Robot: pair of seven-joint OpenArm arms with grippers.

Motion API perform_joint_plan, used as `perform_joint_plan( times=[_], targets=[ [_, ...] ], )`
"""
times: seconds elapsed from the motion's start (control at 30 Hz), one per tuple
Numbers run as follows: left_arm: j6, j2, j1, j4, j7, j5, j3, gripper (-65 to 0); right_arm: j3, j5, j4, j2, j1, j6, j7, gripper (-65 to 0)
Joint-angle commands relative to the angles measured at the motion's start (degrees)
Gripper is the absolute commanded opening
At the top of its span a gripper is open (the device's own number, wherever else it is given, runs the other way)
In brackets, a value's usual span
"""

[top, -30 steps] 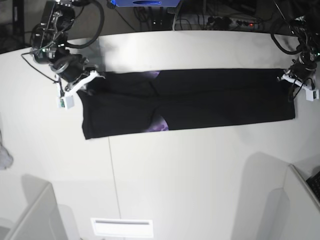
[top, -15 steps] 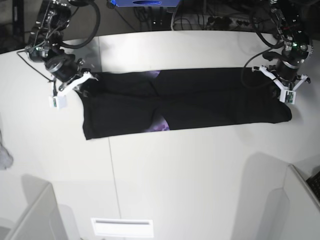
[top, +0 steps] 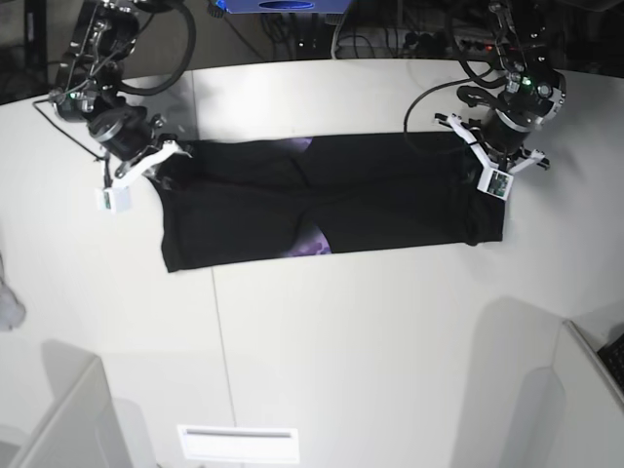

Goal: Fold the T-shirt properly
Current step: 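Grasp the strip end with the left gripper and fold it toward the right gripper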

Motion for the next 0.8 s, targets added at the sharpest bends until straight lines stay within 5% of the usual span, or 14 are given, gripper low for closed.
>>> perform_joint_plan(
  times=[0.0,0.17,0.57,0.77],
  targets=[
    [0.16,-0.35,-0.51,1.12,0.70,-0.48,0.59,-65.0,0.13,0.81,0.89,0.33,0.29,0.36,0.99,-65.0],
    [0.16,-0.17,-2.62,1.12,5.80,-1.00,3.40,-65.0,0.04,0.81,0.89,0.33,0.29,0.36,0.99,-65.0],
    [0.43,2.82,-4.29,1.03,5.97,-0.48,8.32,-65.0,0.04,0.81,0.89,0.33,0.29,0.36,0.99,-65.0],
    [5.96,2.73,-4.38,1.03,5.97,-1.00,12.90,-65.0,0.04,0.81,0.89,0.33,0.29,0.36,0.99,-65.0]
  ],
)
